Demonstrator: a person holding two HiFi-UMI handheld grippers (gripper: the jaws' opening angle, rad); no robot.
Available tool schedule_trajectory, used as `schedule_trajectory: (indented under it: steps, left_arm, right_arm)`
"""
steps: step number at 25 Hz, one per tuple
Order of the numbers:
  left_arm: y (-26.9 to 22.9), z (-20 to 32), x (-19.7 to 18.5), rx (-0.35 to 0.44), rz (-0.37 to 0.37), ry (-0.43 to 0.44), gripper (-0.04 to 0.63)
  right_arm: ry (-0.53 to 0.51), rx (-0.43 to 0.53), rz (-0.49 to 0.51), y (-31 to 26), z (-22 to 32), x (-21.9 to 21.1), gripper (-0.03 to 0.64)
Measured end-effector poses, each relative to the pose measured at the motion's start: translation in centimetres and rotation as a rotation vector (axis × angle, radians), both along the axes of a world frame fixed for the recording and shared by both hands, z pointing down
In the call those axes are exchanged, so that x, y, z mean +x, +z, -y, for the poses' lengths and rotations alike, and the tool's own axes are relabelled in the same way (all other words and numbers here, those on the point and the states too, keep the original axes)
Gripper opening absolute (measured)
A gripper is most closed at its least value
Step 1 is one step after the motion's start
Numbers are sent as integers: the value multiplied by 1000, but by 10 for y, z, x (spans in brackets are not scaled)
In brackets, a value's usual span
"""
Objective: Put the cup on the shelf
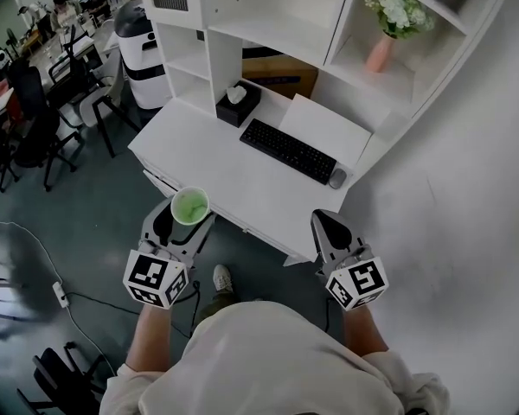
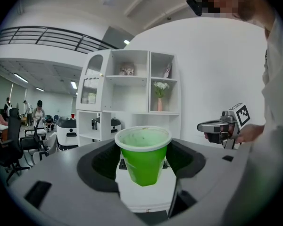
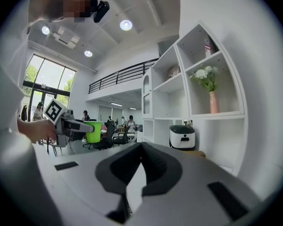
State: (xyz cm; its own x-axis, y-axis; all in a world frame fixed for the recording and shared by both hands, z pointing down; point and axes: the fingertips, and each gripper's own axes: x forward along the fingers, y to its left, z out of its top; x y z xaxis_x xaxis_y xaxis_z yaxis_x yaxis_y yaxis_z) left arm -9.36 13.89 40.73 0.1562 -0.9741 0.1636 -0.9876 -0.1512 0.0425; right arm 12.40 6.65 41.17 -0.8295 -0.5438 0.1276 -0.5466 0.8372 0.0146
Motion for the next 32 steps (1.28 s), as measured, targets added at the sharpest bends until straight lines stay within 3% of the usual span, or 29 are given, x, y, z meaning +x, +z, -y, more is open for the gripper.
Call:
schedule_trajectory:
  steps: [20,32]
  left_arm:
    - [4,100,-115,1,-22,116,305]
    - [19,139,-135,-27,-50,178,305]
  right_arm:
    - [91,9,-4,-7,80,-125,5]
    - [131,5,-33,-5,99,-147,5]
